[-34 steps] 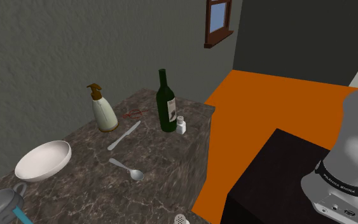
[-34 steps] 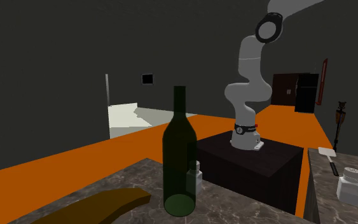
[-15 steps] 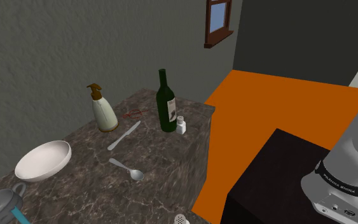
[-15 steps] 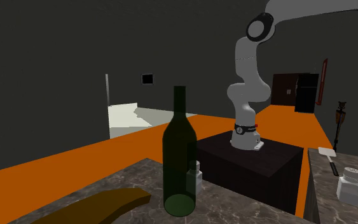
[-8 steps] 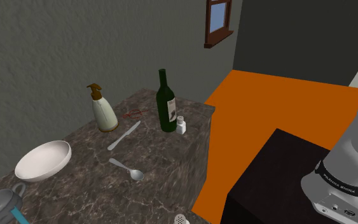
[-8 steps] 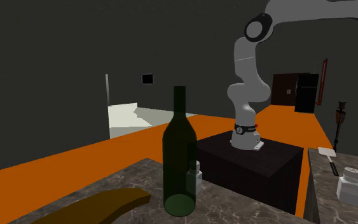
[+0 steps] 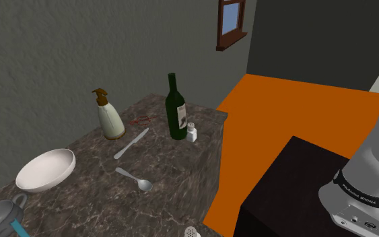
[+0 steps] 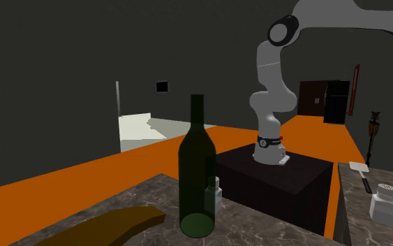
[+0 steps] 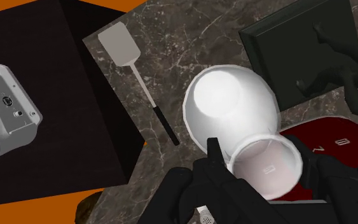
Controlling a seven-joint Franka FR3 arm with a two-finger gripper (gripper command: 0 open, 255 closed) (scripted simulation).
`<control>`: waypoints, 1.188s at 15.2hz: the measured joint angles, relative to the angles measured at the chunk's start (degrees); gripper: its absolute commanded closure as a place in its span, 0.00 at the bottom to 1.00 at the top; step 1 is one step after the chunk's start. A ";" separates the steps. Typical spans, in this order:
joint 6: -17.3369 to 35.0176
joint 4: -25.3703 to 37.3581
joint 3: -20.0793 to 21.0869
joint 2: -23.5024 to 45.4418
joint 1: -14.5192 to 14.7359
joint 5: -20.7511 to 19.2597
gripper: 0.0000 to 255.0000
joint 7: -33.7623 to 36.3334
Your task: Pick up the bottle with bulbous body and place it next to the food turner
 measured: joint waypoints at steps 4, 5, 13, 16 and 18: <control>3.06 -2.85 -1.00 -0.21 0.21 -0.08 1.00 0.03; 3.73 -3.16 -1.79 -0.75 0.78 0.35 1.00 -0.18; 10.20 -8.41 -5.76 -2.59 2.90 1.43 1.00 -0.99; 12.69 -10.06 -8.56 -4.09 5.09 2.68 1.00 -1.69; 13.73 -10.56 -10.72 -5.01 6.77 3.51 1.00 -2.38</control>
